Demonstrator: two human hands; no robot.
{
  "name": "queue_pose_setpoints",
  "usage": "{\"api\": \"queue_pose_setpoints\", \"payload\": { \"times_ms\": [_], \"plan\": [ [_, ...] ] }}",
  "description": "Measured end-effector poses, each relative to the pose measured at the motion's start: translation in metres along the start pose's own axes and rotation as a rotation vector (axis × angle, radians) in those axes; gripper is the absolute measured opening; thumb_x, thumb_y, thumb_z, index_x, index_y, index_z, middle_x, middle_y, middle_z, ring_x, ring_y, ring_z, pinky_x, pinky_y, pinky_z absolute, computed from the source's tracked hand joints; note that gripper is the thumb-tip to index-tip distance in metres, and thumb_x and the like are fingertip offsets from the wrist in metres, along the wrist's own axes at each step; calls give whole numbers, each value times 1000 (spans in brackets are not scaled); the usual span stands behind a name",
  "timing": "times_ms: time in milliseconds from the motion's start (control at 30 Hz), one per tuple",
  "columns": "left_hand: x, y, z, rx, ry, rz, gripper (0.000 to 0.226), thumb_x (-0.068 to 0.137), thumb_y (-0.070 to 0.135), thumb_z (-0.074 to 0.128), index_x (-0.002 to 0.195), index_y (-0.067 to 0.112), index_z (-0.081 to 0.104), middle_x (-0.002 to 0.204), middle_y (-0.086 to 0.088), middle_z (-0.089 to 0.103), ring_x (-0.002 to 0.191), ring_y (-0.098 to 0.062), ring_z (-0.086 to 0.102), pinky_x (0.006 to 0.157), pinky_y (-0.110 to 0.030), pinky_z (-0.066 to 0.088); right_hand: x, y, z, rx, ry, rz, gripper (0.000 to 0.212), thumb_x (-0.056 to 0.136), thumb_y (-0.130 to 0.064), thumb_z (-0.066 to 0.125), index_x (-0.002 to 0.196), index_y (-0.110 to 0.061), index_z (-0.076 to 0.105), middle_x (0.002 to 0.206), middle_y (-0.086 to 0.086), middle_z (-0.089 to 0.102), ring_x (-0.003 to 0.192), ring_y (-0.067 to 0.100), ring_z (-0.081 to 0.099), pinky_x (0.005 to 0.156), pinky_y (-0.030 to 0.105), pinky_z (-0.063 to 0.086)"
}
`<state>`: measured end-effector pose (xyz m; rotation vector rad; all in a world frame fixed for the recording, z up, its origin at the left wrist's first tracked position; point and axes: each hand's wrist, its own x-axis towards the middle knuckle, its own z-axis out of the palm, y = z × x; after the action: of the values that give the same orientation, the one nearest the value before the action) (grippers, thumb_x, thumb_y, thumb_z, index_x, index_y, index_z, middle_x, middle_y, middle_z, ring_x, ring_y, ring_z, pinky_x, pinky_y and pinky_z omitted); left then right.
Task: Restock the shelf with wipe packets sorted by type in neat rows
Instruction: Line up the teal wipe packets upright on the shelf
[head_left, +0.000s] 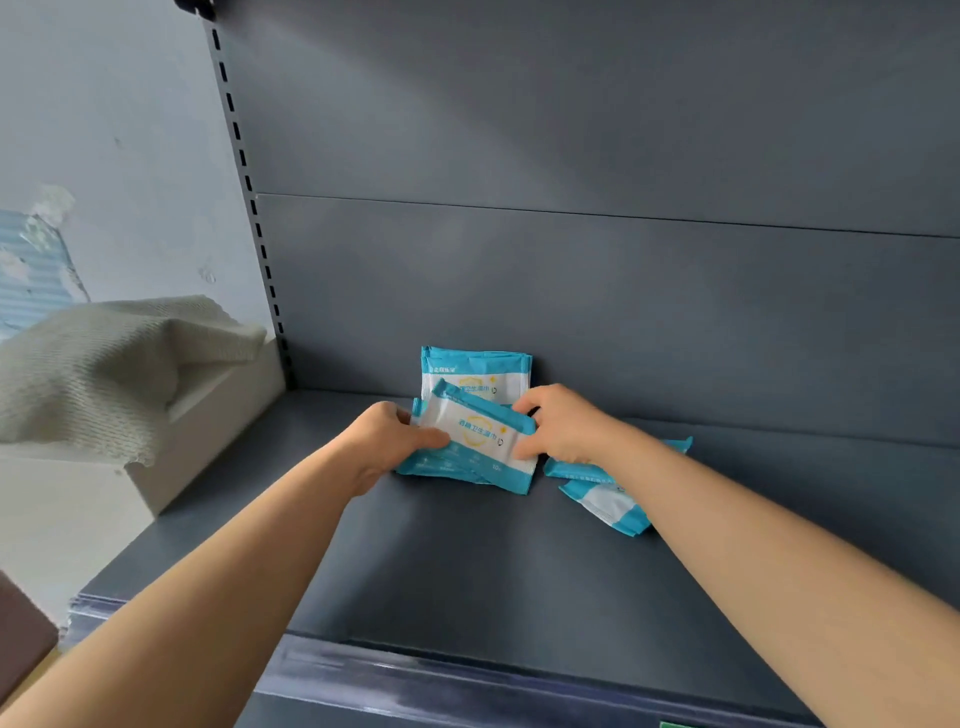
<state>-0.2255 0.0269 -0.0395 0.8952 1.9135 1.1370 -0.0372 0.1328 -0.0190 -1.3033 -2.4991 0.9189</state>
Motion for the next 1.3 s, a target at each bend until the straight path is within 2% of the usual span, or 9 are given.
{"api": "queue_pose_setpoints", "payload": {
  "times_ms": [200, 333, 500, 600, 767, 867, 1000, 1167, 1300],
  "plan": [
    [10, 0, -5, -108, -73, 222, 73, 70, -5, 78, 130, 18, 44, 121, -6, 57, 104, -23, 63, 85, -43, 57, -3, -6, -7, 98, 84, -16, 60, 69, -13, 82, 123, -21, 56, 114, 0, 59, 99, 13, 59, 89, 29, 51],
    [23, 8, -2, 97, 80, 357, 60, 74, 3, 76, 126, 18, 49, 114, 2, 60, 96, -18, 62, 86, -37, 54, -9, 5, -40, 38, 177, 50, 58, 72, -15, 80, 125, -16, 56, 120, 4, 59, 104, 17, 60, 93, 32, 49],
    [32, 11, 6, 193, 113, 365, 59, 76, 11, 77, 126, 12, 47, 107, 1, 59, 83, -14, 57, 74, -28, 46, -37, 35, -59, -312, 9, 274, 58, 70, -36, 81, 120, -19, 59, 116, -2, 62, 103, 17, 61, 87, 31, 52],
    [34, 11, 8, 234, 116, 371, 65, 77, 14, 77, 132, 10, 43, 105, 0, 57, 85, -16, 55, 74, -27, 43, -44, 42, -56, -243, -8, 271, 35, 70, -35, 81, 97, -18, 67, 92, -3, 69, 81, 15, 65, 69, 28, 52],
    [33, 14, 8, 241, 84, 369, 64, 78, 12, 74, 133, 9, 41, 109, -1, 57, 91, -19, 57, 75, -31, 46, -51, 37, -62, -194, -1, 250, 17, 74, -23, 79, 84, -16, 67, 81, -1, 71, 65, 12, 65, 57, 22, 49],
    [33, 14, 9, 254, 72, 379, 63, 81, 11, 72, 134, 8, 38, 118, -6, 57, 91, -19, 56, 72, -30, 45, -56, 38, -87, -170, 114, 266, 19, 77, -20, 77, 91, -11, 68, 86, 4, 71, 70, 16, 64, 61, 25, 48],
    [33, 13, 11, 251, 79, 370, 61, 82, 11, 70, 134, 9, 38, 120, -6, 58, 91, -17, 56, 69, -27, 42, -62, 50, -88, -217, 18, 328, 20, 78, -25, 76, 93, -15, 67, 90, 0, 73, 78, 15, 69, 69, 29, 54],
    [32, 8, 12, 250, 101, 359, 69, 80, 14, 72, 137, 13, 33, 128, -7, 53, 100, -20, 56, 79, -32, 47, -63, 54, -69, -71, 6, 340, 24, 78, -27, 78, 95, -15, 68, 91, -1, 73, 82, 14, 70, 75, 32, 56],
    [27, 6, 10, 353, 285, 477, 81, 67, 18, 83, 130, 17, 32, 123, -5, 39, 105, -24, 48, 89, -35, 43, -63, 48, -65, 73, 50, 268, 21, 76, -19, 80, 92, -11, 70, 90, 2, 75, 81, 17, 72, 74, 34, 58]
  ]
}}
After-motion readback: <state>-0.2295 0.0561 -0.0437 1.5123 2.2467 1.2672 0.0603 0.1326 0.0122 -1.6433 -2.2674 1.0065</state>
